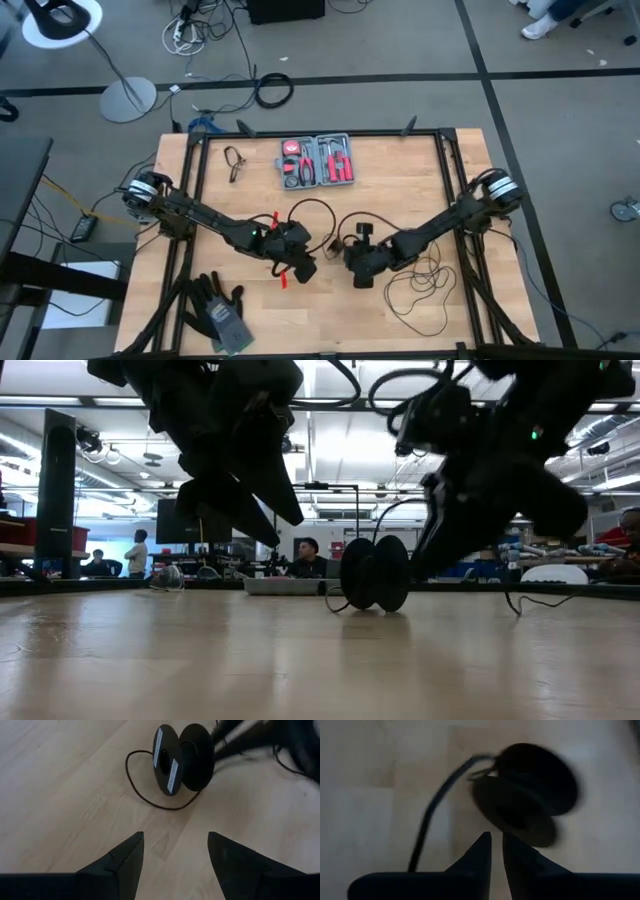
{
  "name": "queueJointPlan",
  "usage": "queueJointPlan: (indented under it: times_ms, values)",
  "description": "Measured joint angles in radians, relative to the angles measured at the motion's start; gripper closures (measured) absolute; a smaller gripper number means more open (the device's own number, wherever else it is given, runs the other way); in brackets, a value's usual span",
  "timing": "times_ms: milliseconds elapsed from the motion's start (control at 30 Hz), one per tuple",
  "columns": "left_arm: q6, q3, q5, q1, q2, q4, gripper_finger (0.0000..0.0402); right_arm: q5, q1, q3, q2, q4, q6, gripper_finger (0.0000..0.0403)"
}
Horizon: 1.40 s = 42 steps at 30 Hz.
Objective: Coil cords
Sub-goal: Uncoil the black wire from the black spool
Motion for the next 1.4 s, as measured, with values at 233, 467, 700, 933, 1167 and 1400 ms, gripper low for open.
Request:
queueJointPlan:
  times_ms: [233, 467, 700, 933, 1167, 1400]
  values:
    - [0.0, 0.0, -0.003, 0.0, 0.0, 0.005, 0.0178, 0.058, -0.014, 0.001, 0.195, 0.386, -0.158, 0.0365]
    - [-0.008, 0.0, -0.024, 0.0, 0.0, -0.008, 0.0178, 0.085, -0.043, 0.004, 0.265, 0.53, -0.149, 0.039]
    - [-0.007, 0.0, -0.081, 0.021, 0.0, -0.029, 0.0178, 0.111, 0.005, -0.003, 0.137, 0.395, -0.149, 0.0395]
    - [-0.007, 0.0, -0.108, 0.046, 0.0, -0.024, 0.0178, 0.236, 0.029, -0.004, -0.018, 0.069, 0.001, 0.04]
    - [-0.008, 0.0, -0.116, 0.06, 0.027, 0.065, 0.0178, 0.277, 0.044, -0.119, -0.081, 0.092, 0.142, 0.0397]
    - [-0.003, 0.0, -0.186, 0.075, 0.087, 0.122, 0.0178, 0.274, 0.098, -0.169, -0.081, 0.106, 0.226, 0.0398]
